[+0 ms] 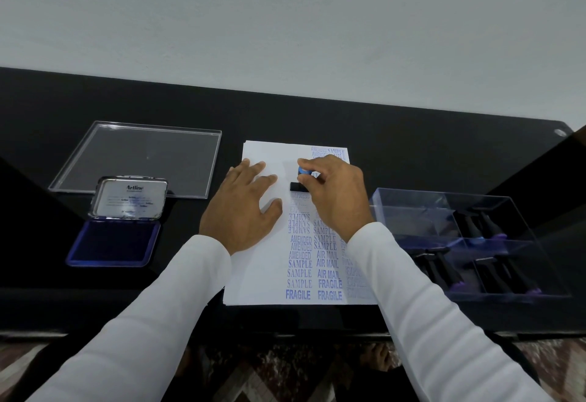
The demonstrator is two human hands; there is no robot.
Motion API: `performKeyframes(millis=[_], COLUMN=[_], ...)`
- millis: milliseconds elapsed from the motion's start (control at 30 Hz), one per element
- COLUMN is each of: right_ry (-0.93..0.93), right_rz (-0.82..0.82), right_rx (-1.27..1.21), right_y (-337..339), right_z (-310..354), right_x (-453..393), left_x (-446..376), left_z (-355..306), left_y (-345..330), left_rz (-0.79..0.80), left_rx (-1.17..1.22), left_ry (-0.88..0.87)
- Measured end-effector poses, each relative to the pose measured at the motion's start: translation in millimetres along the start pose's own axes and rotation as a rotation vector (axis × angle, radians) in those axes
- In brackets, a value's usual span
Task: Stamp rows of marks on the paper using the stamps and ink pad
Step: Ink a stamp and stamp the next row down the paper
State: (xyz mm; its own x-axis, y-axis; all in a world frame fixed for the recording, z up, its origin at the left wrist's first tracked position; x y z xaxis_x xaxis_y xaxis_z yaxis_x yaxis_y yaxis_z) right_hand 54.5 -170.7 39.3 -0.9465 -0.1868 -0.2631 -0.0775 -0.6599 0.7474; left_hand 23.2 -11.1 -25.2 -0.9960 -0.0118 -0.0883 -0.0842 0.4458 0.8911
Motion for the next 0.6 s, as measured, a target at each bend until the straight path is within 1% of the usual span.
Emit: performKeyframes(millis=[600], right_ry=[-0.016], right_rz=[0.003], right_rx=[-0.012], right_y=[-0.4], right_z=[-0.3], right_x=[0.4], left_x=[0.6], left_z=[2.3], left_y=[-0.7], left_rz=[0.007], left_rx=[-0.003], left_ry=[0.019])
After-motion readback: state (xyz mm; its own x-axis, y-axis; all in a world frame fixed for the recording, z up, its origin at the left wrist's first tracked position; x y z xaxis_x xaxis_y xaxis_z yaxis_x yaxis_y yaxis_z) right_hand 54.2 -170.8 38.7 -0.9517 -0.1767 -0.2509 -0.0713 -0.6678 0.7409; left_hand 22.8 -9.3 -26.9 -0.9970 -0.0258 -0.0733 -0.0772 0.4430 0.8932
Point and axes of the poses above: each hand's wrist, its own x-axis away from the middle knuckle, its own y-axis out of the back of the hand, z = x × y, the point moved 10 cm from there along -x, towards the middle knuckle, and after that the axes turned 2 degrees about y, right-handed, at the moved point
